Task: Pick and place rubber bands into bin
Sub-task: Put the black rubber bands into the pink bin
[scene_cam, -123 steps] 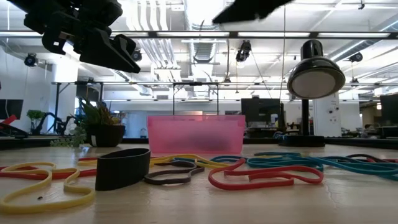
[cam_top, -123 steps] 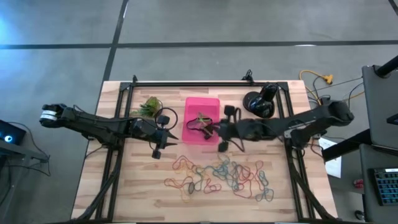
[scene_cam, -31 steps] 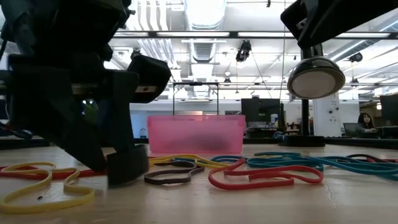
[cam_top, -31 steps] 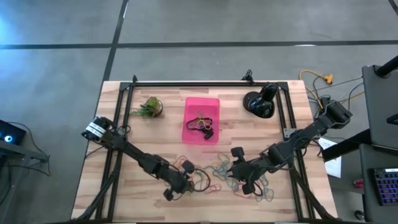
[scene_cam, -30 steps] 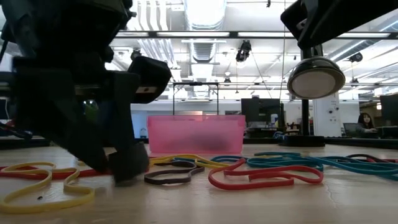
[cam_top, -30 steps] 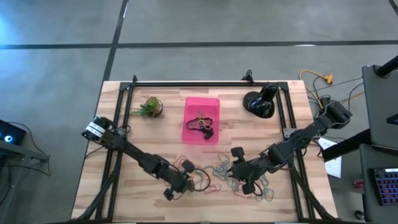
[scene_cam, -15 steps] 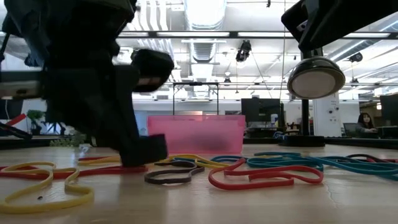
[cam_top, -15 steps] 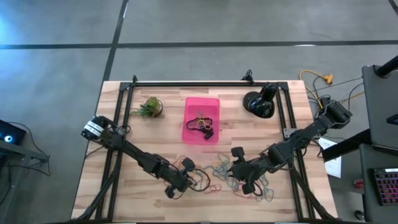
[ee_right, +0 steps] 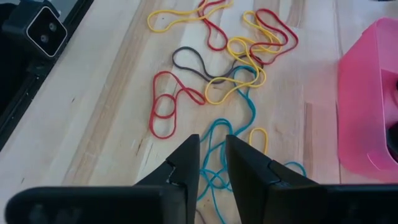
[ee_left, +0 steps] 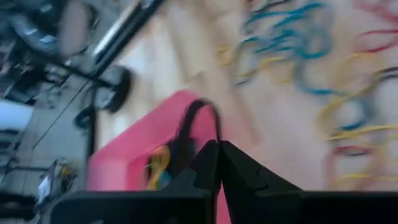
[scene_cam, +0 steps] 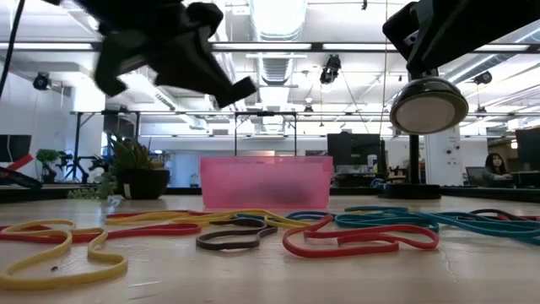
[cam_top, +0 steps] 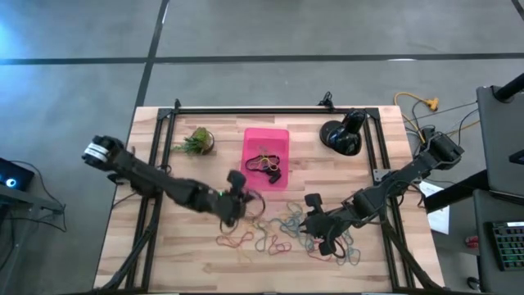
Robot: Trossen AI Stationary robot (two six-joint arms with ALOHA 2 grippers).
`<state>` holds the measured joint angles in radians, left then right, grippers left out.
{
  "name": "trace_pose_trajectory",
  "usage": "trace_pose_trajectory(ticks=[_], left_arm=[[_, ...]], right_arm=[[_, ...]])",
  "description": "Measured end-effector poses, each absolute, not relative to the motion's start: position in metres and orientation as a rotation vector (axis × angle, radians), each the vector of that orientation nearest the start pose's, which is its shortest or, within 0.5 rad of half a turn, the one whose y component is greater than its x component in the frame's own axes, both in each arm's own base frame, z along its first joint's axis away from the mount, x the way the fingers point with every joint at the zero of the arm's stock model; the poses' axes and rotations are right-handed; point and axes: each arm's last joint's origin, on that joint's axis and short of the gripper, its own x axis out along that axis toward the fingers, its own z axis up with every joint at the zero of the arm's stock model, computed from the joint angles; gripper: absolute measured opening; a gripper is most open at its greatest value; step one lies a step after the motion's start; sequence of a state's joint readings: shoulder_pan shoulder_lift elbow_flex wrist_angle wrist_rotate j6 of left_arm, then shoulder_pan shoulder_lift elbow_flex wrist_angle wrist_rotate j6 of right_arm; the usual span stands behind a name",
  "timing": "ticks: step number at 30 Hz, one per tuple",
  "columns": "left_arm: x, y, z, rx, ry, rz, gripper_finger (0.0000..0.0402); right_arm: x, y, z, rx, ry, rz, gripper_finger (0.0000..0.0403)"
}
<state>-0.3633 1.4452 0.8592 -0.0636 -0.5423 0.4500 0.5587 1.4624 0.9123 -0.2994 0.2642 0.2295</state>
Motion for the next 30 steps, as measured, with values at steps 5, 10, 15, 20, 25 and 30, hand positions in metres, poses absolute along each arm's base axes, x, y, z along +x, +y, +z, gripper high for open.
trace_pose_trajectory(ticks=[5,10,15,20,25,30], left_arm=[[0.287,-0.048,0.238,0.666,0.625,0.184,0.0],[0.294,-0.008,0.238,0.617,0.653,0.317,0.0],[0.306,0.017,0.227,0.575,0.656,0.39,0.0],[0.318,0.03,0.205,0.568,0.718,0.392,0.0],[0.33,0.032,0.19,0.542,0.754,0.296,0.0],[0.337,0.033,0.189,0.548,0.755,0.281,0.0]], right_arm=[[0.254,0.15,0.217,-0.125,0.804,0.185,0.0074],[0.254,0.15,0.217,-0.125,0.804,0.185,0.0068],[0.254,0.15,0.217,-0.124,0.802,0.185,0.0071],[0.254,0.15,0.217,-0.124,0.804,0.185,0.0075],[0.254,0.15,0.216,-0.124,0.802,0.185,0.0069],[0.254,0.15,0.216,-0.12,0.804,0.183,0.007]])
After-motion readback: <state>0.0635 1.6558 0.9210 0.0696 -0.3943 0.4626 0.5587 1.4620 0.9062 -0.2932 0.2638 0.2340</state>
